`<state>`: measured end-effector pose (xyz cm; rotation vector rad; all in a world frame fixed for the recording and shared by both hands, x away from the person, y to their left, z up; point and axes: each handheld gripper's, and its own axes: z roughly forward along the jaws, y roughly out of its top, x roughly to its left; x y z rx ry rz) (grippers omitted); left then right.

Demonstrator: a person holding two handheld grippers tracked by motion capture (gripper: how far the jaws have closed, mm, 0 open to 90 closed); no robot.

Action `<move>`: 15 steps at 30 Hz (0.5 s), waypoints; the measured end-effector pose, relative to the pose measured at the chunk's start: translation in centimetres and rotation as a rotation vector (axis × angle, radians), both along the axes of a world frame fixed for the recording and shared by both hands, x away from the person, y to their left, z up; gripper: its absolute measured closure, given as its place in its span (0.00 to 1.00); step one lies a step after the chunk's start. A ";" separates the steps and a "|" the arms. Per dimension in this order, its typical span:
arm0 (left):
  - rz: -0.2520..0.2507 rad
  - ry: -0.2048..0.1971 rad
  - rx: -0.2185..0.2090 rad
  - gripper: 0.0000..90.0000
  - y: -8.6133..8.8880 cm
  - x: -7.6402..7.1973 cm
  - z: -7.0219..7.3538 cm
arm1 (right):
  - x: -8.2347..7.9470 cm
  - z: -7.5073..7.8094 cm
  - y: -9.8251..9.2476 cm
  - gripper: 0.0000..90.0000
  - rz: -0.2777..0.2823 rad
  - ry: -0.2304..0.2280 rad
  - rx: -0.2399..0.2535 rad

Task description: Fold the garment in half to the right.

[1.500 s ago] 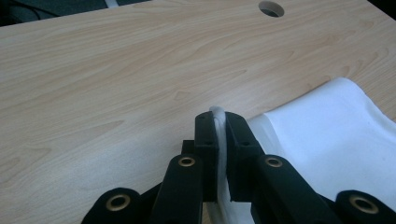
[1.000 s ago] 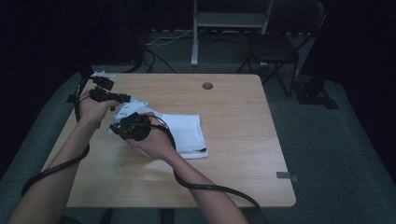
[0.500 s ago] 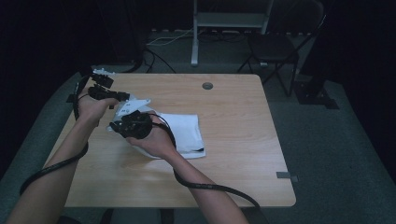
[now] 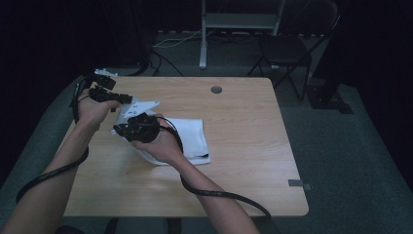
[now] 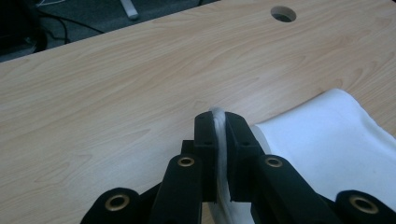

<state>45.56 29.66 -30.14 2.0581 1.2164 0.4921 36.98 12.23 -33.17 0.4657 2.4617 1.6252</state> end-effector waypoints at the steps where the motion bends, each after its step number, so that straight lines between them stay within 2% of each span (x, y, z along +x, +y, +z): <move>1: 0.000 0.001 0.001 0.94 0.0 0.0 0.1 | 0.0 0.1 -0.1 0.90 0.000 0.000 0.001; 6: -0.004 0.003 0.013 0.94 -0.4 0.0 0.2 | 0.2 0.2 -0.3 0.90 -0.002 0.004 0.014; 15: -0.007 0.001 0.036 0.94 -1.4 0.2 0.5 | 0.2 0.3 -0.8 0.90 -0.008 0.001 0.010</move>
